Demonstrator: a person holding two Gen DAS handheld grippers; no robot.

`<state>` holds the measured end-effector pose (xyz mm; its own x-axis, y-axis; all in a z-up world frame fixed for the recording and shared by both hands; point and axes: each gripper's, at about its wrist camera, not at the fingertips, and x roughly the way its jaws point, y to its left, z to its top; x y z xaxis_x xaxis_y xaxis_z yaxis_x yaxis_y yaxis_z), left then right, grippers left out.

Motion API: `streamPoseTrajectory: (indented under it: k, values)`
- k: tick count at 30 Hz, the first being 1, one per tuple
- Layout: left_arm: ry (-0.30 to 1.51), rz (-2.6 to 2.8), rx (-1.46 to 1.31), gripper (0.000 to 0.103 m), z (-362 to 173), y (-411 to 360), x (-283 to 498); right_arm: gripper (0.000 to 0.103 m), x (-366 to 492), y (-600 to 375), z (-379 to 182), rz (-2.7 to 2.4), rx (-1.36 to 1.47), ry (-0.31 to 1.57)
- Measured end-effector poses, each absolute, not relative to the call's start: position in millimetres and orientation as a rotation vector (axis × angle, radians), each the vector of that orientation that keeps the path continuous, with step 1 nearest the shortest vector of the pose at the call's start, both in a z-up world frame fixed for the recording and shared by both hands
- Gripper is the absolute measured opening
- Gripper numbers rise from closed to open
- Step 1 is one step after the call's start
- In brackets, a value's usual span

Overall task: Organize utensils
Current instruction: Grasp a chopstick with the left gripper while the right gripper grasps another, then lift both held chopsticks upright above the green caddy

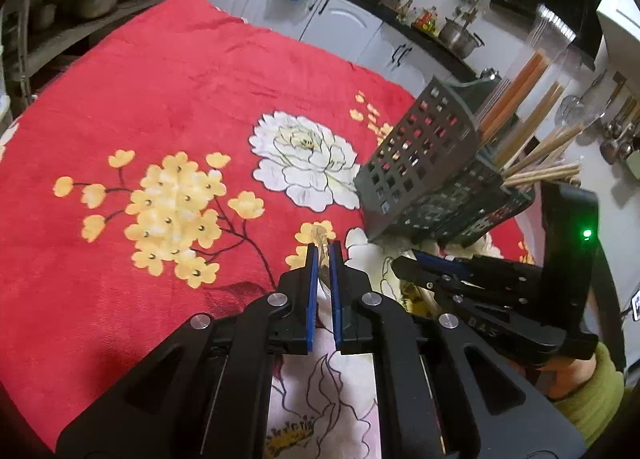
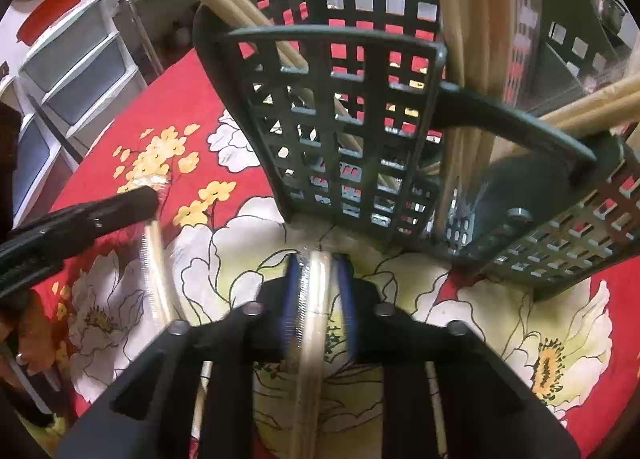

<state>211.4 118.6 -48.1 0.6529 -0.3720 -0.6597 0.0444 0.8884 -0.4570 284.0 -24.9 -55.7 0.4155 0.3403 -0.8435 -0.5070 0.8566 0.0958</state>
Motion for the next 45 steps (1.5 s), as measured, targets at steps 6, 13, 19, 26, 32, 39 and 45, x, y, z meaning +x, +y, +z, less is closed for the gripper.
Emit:
streamPoseTrajectory:
  k: [6, 13, 19, 26, 32, 39, 45]
  values:
    - [0.783, -0.263, -0.427, 0.003, -28.7, 119.4, 201.4, 0.008, 267.2, -27.3, -35.8, 0.583, -0.148, 0.961]
    - [0.708, -0.304, -0.4, 0.003, 4.1, 109.0, 187.1, 0.008, 239.3, -42.6, 0.0, 0.652, -0.115, 0.862]
    - [0.648, -0.35, -0.367, 0.003, 31.6, 94.2, 176.0, 0.007, 215.7, -66.3, 33.3, 0.661, -0.096, 0.762]
    - [0.571, -0.429, -0.31, 0.001, 65.4, 66.4, 167.1, 0.007, 192.1, -102.9, 68.8, 0.606, -0.073, 0.627]
    - [0.528, -0.48, -0.24, 0.0, 85.5, 39.0, 164.1, 0.007, 179.5, -130.3, 89.3, 0.561, -0.053, 0.546]
    - [0.505, -0.527, -0.181, 0.0, 100.9, 11.8, 163.3, 0.007, 173.9, -155.5, 102.6, 0.53, -0.016, 0.495]
    - [0.482, -0.56, -0.155, 0.0, 116.7, -2.0, 162.9, 0.007, 168.2, -177.5, 116.6, 0.5, 0.019, 0.443]
